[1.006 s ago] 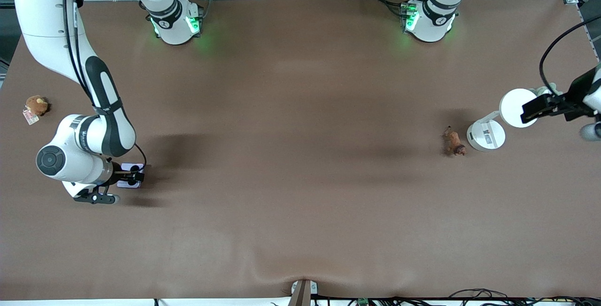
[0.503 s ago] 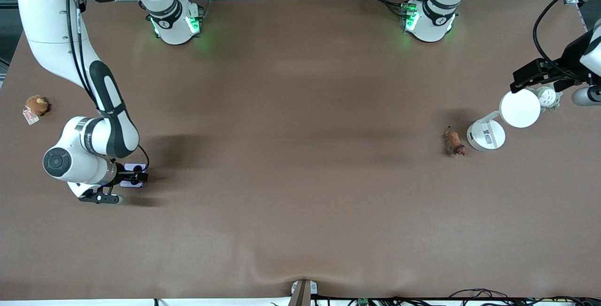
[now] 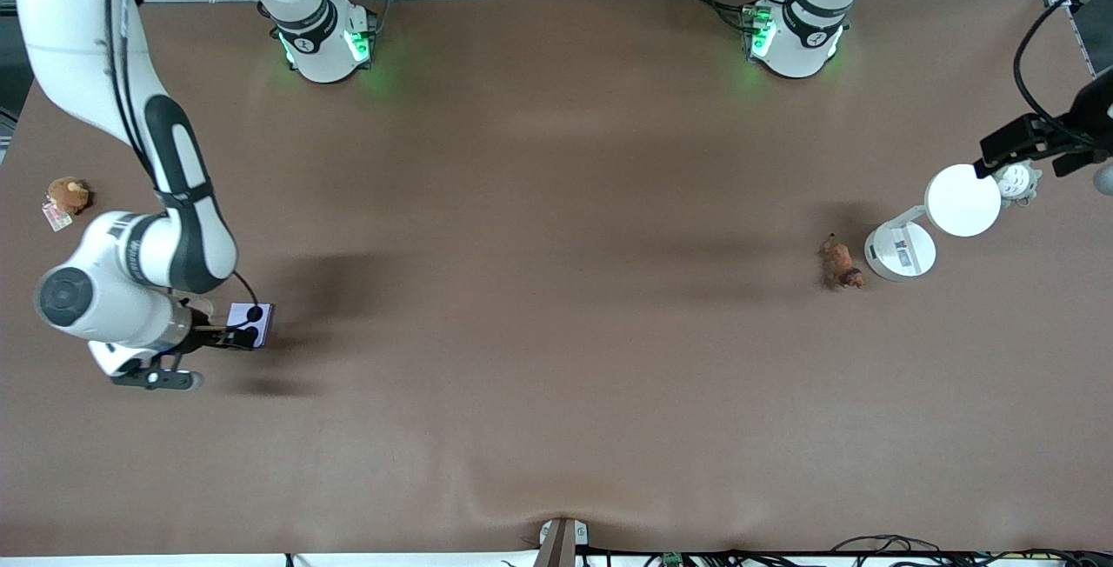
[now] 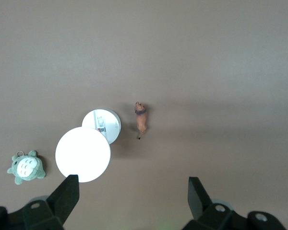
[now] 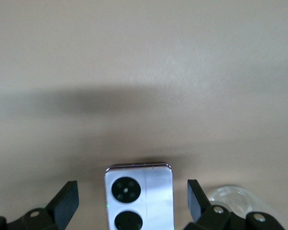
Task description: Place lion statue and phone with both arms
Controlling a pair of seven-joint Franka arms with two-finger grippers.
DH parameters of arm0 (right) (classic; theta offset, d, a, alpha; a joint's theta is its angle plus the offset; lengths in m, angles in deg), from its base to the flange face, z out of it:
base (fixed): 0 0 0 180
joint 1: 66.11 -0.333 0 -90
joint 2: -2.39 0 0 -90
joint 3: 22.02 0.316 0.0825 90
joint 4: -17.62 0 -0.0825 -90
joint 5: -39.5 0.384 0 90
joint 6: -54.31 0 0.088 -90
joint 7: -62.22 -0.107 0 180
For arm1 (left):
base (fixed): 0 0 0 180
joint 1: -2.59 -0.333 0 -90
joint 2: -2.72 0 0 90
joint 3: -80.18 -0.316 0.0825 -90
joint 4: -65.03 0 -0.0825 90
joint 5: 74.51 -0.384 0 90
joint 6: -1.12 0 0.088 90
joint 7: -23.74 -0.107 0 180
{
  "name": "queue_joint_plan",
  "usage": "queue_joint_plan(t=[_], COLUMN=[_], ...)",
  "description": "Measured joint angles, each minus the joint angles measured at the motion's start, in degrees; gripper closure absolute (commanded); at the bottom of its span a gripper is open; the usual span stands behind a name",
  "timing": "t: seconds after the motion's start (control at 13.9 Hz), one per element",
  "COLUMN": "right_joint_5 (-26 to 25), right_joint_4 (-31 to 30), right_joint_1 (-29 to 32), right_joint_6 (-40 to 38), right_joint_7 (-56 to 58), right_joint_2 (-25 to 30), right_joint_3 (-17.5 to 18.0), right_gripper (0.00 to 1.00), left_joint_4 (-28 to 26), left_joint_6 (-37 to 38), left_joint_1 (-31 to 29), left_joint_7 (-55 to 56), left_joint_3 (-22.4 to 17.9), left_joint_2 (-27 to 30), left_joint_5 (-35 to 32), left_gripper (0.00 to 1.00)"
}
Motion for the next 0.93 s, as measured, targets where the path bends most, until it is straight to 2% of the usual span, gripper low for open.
queue_joint_plan(t=[0.29,0.5,0.93], right_joint_5=[0.0,0.0,0.0], right_joint_4=[1.8,2.2,2.3], right_joint_1=[0.0,-0.1,1.5], right_joint_6=[-8.3,-19.2,-37.1], right_joint_7=[0.0,0.5,2.3], right_joint_2=[8.1,16.4,30.9], right_joint_3=[0.1,0.8,4.4], right_gripper=[0.0,0.0,0.0], left_joint_4=[-1.3,-1.5,-1.5], left_joint_6=[-0.6,-0.9,-1.2], left_joint_1=[0.0,0.0,0.1], left_joint_7=[-0.9,-1.3,-2.0], left_joint_3=[0.1,0.1,0.3], left_joint_2=[1.3,1.3,1.3], left_joint_5=[0.0,0.0,0.0], left_gripper=[0.0,0.0,0.0])
